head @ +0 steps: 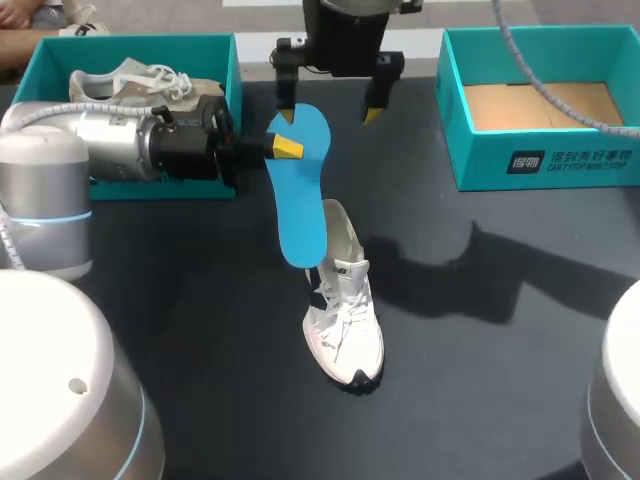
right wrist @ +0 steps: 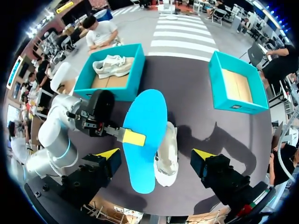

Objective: Take the shoe out of the shoebox, open the shoe tongue, remove and reinsert the insole, then place the shoe into the shoebox

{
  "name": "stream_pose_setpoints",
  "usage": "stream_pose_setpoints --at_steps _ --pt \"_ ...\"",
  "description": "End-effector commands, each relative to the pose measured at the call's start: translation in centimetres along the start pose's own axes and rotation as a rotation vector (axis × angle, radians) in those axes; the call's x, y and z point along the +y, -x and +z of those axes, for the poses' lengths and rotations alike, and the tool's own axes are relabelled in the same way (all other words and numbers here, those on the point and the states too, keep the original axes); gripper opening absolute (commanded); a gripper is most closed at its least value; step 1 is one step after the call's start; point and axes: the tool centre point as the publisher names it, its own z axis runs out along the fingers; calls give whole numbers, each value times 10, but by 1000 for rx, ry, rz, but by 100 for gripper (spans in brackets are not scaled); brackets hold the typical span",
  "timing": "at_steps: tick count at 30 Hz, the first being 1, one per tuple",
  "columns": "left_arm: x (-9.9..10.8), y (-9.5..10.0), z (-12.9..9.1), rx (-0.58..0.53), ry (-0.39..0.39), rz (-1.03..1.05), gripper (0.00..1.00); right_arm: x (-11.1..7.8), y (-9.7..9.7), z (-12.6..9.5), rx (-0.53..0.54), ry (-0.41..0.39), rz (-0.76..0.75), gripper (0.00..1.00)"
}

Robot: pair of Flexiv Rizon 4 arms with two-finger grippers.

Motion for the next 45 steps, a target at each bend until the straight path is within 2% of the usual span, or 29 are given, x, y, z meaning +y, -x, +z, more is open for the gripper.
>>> stream_pose_setpoints --at_steps 1,10,16,21,30,36,43,45 --pt "0 1 0 -1 1 0 0 -6 22 1 428 3 0 100" --pt "0 1 0 -1 1 0 0 -6 27 10 661 6 31 100" --pt "0 1 0 -1 1 0 0 -8 29 19 775 15 47 100" --pt "0 1 0 -1 1 0 0 -9 31 22 837 26 66 100" --pt "0 1 0 -1 1 0 0 -10 33 22 870 3 55 100" --pt "0 1 0 -1 1 0 0 -11 36 22 941 36 55 100" --pt "0 1 0 -1 1 0 0 -14 43 34 1071 100 60 100" --pt "0 1 0 -1 1 0 0 -15 45 39 1082 85 73 100"
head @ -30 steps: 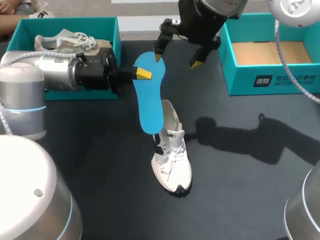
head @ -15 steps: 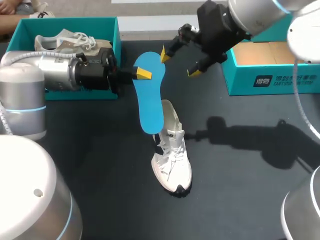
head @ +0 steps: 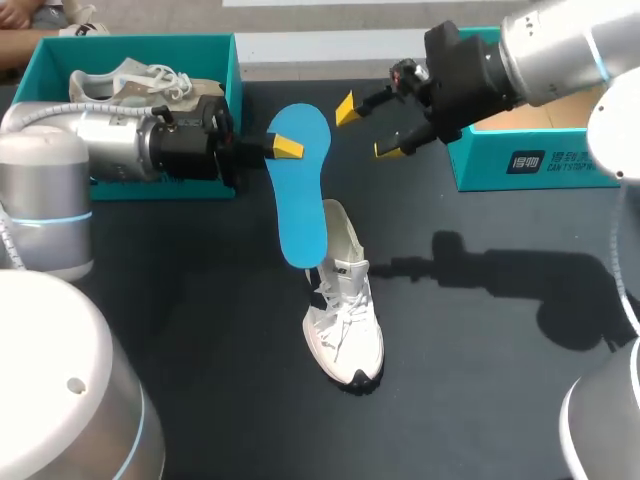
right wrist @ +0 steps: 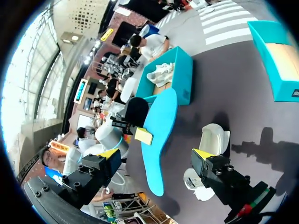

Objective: Take the shoe out of the shoebox, open the shoe tongue, remove and reinsert the insole, then place the shoe into the shoebox

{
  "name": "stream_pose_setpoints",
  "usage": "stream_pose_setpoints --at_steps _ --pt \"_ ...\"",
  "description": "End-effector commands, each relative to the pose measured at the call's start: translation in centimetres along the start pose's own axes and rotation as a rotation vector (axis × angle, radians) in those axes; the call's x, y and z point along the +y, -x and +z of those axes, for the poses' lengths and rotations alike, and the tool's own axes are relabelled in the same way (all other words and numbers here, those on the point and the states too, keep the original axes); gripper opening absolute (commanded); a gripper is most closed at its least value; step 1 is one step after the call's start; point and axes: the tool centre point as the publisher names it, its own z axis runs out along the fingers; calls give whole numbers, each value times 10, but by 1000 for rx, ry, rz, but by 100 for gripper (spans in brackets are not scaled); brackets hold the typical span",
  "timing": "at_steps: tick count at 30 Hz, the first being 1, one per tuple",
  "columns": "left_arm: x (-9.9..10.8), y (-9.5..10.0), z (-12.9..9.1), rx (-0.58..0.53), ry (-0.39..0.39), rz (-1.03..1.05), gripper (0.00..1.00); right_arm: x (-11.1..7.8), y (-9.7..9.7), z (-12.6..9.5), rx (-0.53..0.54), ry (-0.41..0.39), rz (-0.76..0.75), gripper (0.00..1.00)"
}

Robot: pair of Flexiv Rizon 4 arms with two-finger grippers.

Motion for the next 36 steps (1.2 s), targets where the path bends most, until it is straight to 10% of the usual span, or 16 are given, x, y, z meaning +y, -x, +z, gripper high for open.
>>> stream_pose_setpoints --at_steps 1,36 --pt "0 0 0 -2 1 0 0 -11 14 3 280 17 22 100" --pt "1 1 -1 -18 35 126 0 -3 16 10 414 -22 17 100"
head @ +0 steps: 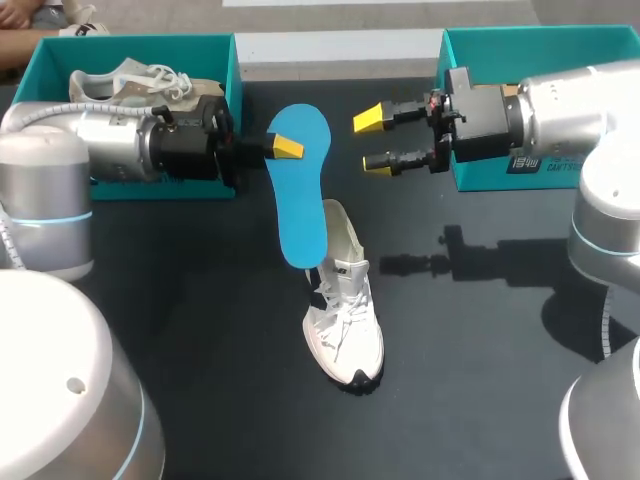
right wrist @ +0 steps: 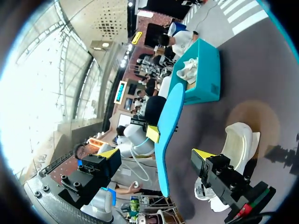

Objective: Take the shoe out of the shoebox, open the shoe tongue, remove and reinsert the insole, then place the shoe into the shoebox

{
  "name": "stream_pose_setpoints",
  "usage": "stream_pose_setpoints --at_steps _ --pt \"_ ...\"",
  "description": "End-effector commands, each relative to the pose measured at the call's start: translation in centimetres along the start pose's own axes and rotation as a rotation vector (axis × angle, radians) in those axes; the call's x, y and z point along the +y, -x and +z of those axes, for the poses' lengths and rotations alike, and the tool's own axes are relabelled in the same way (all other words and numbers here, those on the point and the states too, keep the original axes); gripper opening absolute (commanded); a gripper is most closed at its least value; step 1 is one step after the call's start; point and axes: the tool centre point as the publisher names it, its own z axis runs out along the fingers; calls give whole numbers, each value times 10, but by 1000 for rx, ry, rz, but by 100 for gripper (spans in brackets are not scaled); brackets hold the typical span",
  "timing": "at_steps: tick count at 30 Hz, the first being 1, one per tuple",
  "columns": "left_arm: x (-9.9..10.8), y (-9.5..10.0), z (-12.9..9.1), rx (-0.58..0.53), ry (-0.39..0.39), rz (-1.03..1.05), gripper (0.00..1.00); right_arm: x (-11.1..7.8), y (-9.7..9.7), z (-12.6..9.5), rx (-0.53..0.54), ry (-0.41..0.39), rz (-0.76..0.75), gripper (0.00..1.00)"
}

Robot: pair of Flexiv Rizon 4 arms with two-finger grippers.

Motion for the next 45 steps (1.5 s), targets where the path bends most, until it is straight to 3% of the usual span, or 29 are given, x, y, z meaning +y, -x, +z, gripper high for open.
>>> stream_pose_setpoints --at_steps 1,8,13,16,25,27,45 --pt "0 1 -1 -7 32 170 0 0 0 2 -2 0 2 100" --pt "-12 -21 -6 56 4 537 0 0 0 2 -2 0 2 100" --pt "-20 -22 -12 -45 20 897 0 0 0 2 -2 0 2 100" --pt "-22 -23 -11 -22 -61 1169 0 0 0 2 -2 0 2 100" --pt "-19 -44 -16 4 -28 1616 0 0 0 2 -2 0 2 100" --pt "-20 -47 -18 22 -53 1717 0 0 0 2 -2 0 2 100" --pt "-27 -46 -20 41 -69 1777 0 0 0 2 -2 0 2 100"
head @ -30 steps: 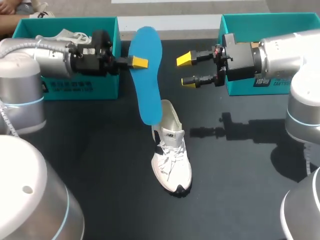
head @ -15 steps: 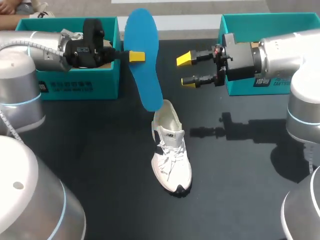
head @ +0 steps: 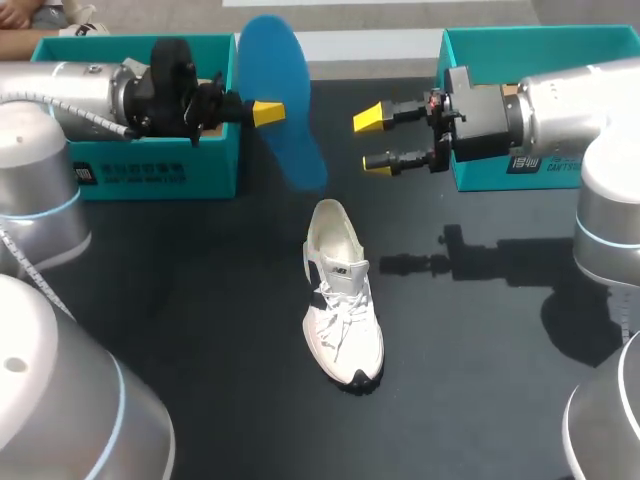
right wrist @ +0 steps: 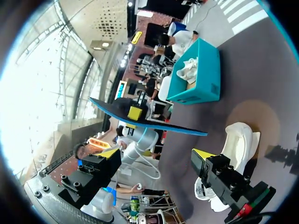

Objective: Take the shoe out of the shoebox, open the shoe tongue, remove and reinsert the insole, then place the shoe into the shoebox

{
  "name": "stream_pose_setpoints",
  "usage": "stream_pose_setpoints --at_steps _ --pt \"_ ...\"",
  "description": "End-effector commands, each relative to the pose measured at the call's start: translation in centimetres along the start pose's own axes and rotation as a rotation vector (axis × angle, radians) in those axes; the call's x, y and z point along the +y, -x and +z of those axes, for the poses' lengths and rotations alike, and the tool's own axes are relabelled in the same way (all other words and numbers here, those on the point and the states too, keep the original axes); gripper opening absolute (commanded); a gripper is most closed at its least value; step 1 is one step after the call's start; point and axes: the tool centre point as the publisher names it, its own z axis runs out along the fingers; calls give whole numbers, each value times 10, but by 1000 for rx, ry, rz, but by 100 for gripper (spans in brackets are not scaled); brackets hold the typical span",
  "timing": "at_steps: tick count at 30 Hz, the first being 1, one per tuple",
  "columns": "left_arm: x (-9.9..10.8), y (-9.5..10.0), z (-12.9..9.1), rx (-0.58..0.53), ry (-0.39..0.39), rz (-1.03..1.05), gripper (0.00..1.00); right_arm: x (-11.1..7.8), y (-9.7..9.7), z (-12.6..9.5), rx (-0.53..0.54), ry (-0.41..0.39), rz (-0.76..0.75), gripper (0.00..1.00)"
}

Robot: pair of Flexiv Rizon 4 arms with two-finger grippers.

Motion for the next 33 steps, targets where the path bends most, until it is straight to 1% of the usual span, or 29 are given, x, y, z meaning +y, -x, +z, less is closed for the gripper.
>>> stream_pose_setpoints --at_steps 1,3,4,5,7,8,9,12,14,15,18,19,20,22,23,24,26,28,30,32,33 --pt "6 0 1 -3 -27 369 0 0 0 2 -2 2 1 100" --pt "11 4 1 2 7 534 0 0 0 2 -2 2 1 100" --pt "11 7 0 -26 -12 545 0 0 0 2 -2 2 1 100" --pt "13 9 0 -16 3 642 0 0 0 2 -2 2 1 100" --pt "17 11 -1 -25 37 763 0 0 0 2 -2 2 1 100" --pt "19 12 -2 -24 73 816 0 0 0 2 -2 2 1 100" --pt "20 12 -2 -36 99 820 0 0 0 2 -2 2 1 100" --pt "20 13 -4 -60 204 960 0 0 0 2 -2 2 1 100" --pt "18 15 -6 -91 265 1100 0 0 0 2 -2 2 1 100" --pt "19 17 -7 -98 304 1204 0 0 0 2 -2 2 1 100" --pt "21 23 -12 -138 359 1418 0 0 0 2 -2 2 1 100" --pt "22 24 -13 -159 342 1463 0 0 0 2 -2 2 1 100" --pt "24 25 -14 -160 360 1483 0 0 0 2 -2 2 1 100" --pt "28 24 -14 -165 328 1541 0 0 0 2 -2 2 1 100" --pt "30 24 -14 -164 350 1570 0 0 0 2 -2 2 1 100" --pt "32 25 -14 -187 333 1602 0 0 0 2 -2 2 1 100" --pt "35 27 -13 -199 337 1655 0 0 0 2 -2 2 1 100" --pt "36 30 -11 -226 338 1671 0 0 0 2 -2 2 1 100" --pt "38 33 -10 -230 348 1700 0 0 0 2 -2 2 1 100" --pt "39 33 -9 -265 338 1671 0 0 0 2 -2 2 1 100" --pt "39 33 -9 -274 346 1667 0 0 0 2 -2 2 1 100"
